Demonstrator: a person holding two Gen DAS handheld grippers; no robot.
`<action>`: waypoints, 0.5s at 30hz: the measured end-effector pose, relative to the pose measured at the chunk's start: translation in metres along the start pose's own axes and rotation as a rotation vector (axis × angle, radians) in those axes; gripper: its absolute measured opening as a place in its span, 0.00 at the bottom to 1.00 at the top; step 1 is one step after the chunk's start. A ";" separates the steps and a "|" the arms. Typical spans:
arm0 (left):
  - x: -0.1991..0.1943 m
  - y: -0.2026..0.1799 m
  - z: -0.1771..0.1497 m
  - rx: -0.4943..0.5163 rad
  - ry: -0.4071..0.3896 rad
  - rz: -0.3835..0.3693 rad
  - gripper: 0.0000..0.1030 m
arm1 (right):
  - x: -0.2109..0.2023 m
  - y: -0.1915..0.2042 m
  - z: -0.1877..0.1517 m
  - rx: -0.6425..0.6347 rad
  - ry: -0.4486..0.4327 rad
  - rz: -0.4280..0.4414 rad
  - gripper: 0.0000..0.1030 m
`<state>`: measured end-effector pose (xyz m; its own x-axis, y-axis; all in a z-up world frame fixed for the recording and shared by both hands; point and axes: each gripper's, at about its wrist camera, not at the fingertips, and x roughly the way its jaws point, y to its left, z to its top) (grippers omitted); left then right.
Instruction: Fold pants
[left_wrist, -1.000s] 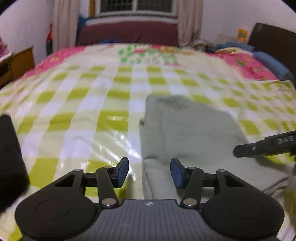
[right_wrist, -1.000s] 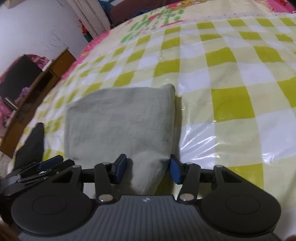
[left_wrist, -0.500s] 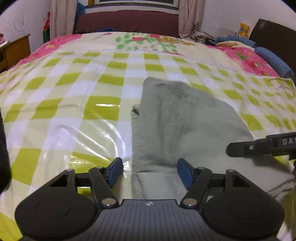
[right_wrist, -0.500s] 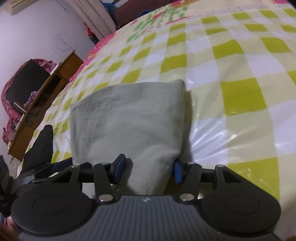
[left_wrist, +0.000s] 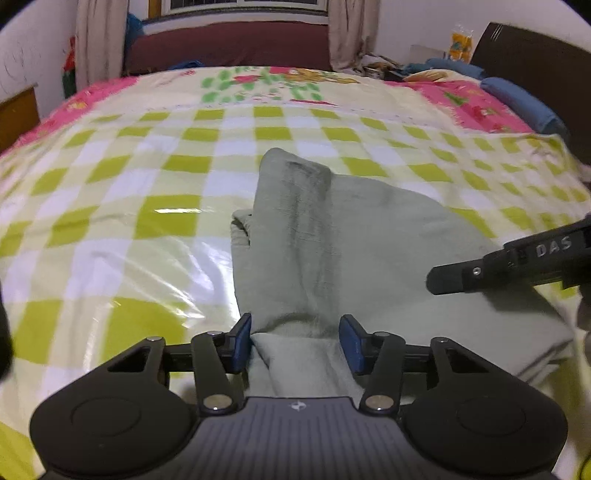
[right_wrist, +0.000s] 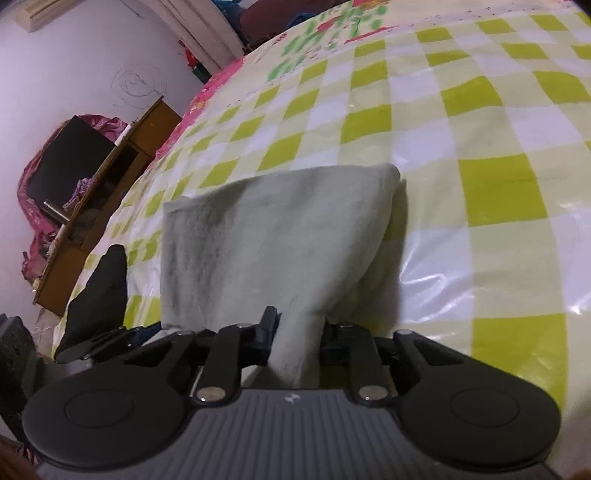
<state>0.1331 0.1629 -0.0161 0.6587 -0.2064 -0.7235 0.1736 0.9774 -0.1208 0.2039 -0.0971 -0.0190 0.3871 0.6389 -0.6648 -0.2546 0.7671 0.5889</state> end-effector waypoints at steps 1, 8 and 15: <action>0.000 -0.002 0.000 -0.008 0.002 -0.011 0.58 | -0.004 -0.002 -0.001 0.001 0.004 -0.008 0.18; 0.002 -0.039 -0.007 0.001 0.014 -0.107 0.58 | -0.041 -0.026 -0.003 -0.007 0.007 -0.077 0.18; 0.014 -0.094 -0.004 0.116 0.027 -0.079 0.58 | -0.063 -0.055 -0.012 0.018 -0.016 -0.208 0.19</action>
<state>0.1228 0.0687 -0.0177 0.6200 -0.2793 -0.7332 0.3086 0.9460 -0.0994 0.1829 -0.1791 -0.0149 0.4437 0.4653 -0.7659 -0.1520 0.8814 0.4474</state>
